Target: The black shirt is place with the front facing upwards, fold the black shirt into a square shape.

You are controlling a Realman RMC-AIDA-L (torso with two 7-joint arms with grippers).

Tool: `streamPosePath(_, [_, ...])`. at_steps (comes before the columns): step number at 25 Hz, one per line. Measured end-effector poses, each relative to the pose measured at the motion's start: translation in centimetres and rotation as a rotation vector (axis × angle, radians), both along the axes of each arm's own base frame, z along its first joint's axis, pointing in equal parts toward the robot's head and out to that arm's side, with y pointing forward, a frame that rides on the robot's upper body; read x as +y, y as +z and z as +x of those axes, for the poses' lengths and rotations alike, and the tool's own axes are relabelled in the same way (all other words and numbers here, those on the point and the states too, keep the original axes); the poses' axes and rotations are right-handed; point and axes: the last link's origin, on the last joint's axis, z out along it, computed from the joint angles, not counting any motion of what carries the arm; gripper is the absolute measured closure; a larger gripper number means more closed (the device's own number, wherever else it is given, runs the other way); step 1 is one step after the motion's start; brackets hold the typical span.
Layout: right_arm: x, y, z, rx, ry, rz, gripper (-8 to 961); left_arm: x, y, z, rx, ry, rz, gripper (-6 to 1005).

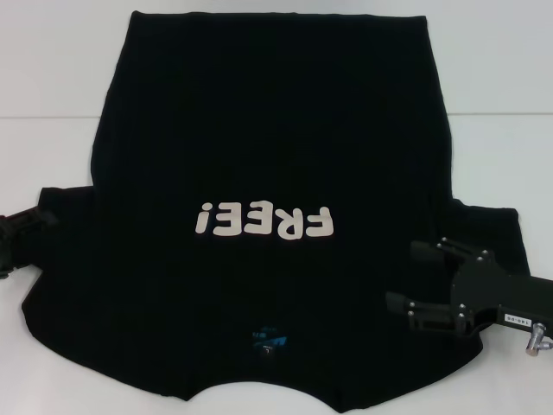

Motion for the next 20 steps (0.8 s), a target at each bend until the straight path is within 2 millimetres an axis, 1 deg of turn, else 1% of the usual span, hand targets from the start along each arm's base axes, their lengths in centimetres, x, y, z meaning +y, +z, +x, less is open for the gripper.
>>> streamPosePath(5, [-0.02, 0.06, -0.03, 0.005, 0.0, 0.001, 11, 0.45, -0.01, 0.27, 0.032, -0.024, -0.01, 207])
streamPosePath(11, [-0.16, 0.15, -0.02, 0.012, 0.001, 0.0, 11, 0.35, 0.16, 0.06, 0.051, -0.032, -0.001, 229])
streamPosePath(16, [-0.21, 0.18, -0.06, 0.015, 0.005, -0.003, 12, 0.34, 0.19, 0.02, 0.06, -0.037, -0.001, 470])
streamPosePath(20, [-0.24, 0.2, -0.15, 0.02, 0.009, -0.005, 12, 0.32, 0.22, -0.01, 0.059, -0.037, 0.002, 558])
